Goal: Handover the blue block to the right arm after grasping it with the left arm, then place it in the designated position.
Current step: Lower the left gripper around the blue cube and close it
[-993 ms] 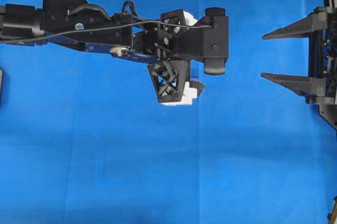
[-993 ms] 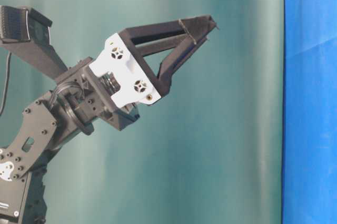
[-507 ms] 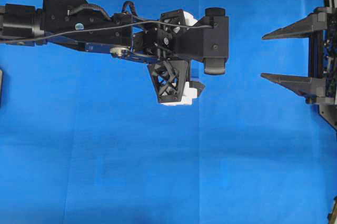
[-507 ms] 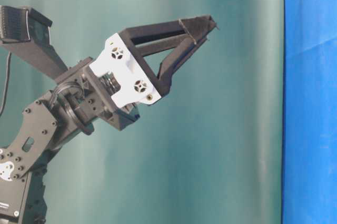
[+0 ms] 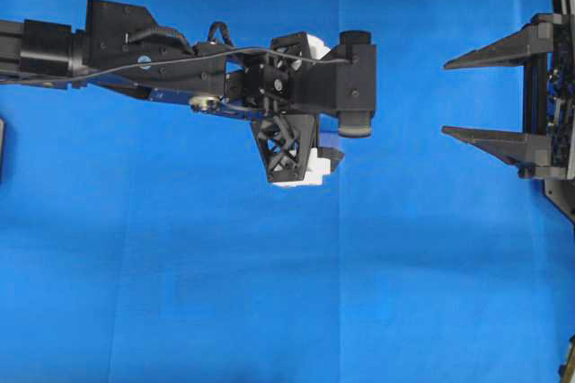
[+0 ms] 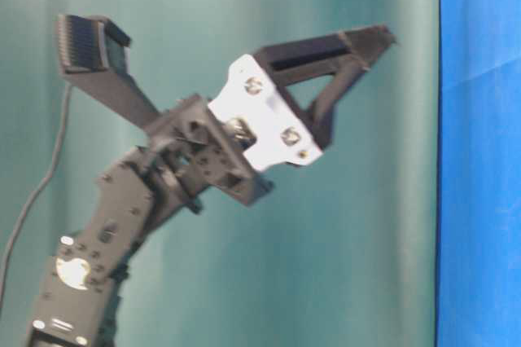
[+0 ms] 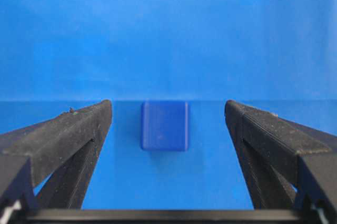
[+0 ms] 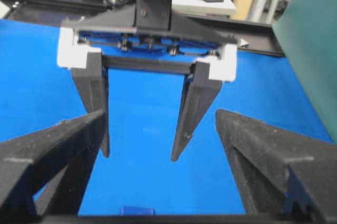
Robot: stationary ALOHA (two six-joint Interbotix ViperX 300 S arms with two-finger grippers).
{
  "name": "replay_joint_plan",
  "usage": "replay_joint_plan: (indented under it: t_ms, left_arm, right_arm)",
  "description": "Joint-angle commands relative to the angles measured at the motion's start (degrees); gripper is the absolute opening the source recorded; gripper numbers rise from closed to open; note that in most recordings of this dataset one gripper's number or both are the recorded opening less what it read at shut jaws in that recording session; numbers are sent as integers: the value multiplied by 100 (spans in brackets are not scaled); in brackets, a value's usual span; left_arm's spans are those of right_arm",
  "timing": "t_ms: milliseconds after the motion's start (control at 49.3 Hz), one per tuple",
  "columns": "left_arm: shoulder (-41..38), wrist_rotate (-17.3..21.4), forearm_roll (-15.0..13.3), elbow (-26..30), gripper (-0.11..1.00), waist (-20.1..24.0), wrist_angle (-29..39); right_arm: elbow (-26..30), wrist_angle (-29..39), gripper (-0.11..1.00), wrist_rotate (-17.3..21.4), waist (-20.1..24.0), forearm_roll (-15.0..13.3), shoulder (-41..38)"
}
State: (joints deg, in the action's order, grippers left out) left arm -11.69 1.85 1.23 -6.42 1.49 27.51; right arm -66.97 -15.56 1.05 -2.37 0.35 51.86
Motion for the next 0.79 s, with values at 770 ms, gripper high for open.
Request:
replay_joint_plan:
  t_ms: [770]
  left_arm:
    - [-1134, 0, -9, -510, 91, 53, -1424]
  right_arm:
    - [70, -44, 97, 9, -9, 18, -123]
